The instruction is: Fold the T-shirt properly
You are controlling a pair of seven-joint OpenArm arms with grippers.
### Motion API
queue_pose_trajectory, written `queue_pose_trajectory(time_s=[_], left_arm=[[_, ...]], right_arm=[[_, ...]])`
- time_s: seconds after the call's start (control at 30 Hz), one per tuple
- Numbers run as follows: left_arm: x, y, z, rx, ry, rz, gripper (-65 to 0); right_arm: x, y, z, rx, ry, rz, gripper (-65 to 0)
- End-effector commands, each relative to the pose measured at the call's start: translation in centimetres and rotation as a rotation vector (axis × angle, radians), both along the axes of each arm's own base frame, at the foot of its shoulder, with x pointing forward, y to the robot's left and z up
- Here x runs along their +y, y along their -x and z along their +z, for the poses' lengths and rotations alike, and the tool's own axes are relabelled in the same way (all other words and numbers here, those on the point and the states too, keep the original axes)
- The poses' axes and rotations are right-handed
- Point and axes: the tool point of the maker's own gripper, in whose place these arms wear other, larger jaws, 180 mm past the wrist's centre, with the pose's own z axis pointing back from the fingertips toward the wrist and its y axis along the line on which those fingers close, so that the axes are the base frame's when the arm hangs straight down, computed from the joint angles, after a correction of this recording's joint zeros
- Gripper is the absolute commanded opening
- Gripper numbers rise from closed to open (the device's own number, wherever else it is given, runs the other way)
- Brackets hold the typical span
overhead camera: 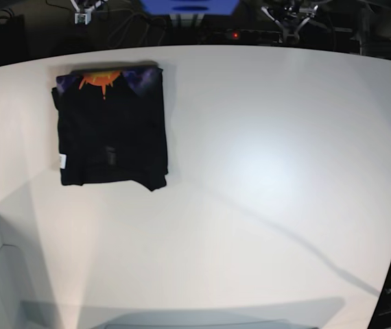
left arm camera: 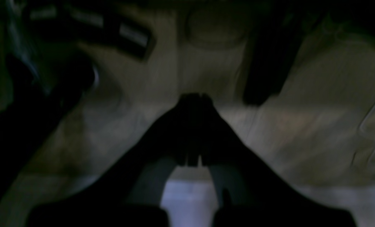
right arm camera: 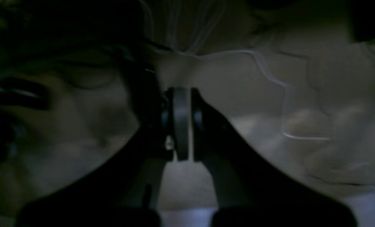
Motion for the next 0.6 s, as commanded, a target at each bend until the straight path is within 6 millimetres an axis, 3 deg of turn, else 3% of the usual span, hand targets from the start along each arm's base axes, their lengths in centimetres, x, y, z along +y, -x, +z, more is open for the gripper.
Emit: queue_pose_trajectory(time_s=[0.0,0.1,0.2,0.37,0.57], left_arm=[[-0.1,0.2,0.0,0.007,0.002,-0.004,-64.9],[-1.8,-0.8,-0.5,0.005,0.023,0.0,-64.9],[-2.2,-1.0,-1.0,0.036,0.023,0.019,-64.9],[-3.6,-2.9,-1.4,0.038,0.04,0.033,-64.9],[-4.0,-2.6,-1.4,0.104,0.052,0.041,-64.9]], right_arm=[[-0.5,0.2,-0.2,0.016,0.04,0.032,-65.0],[0.8,-0.2,-1.3,0.078,0.116,0.134,-65.0],[0.7,-1.0,-1.8,0.113,0.192,0.188,-65.0],[1.9,-2.7,-2.1,0.157,0.243,0.175,-65.0],[2.1,-2.8,-2.2,0.213,0.262,0.161,-65.0]])
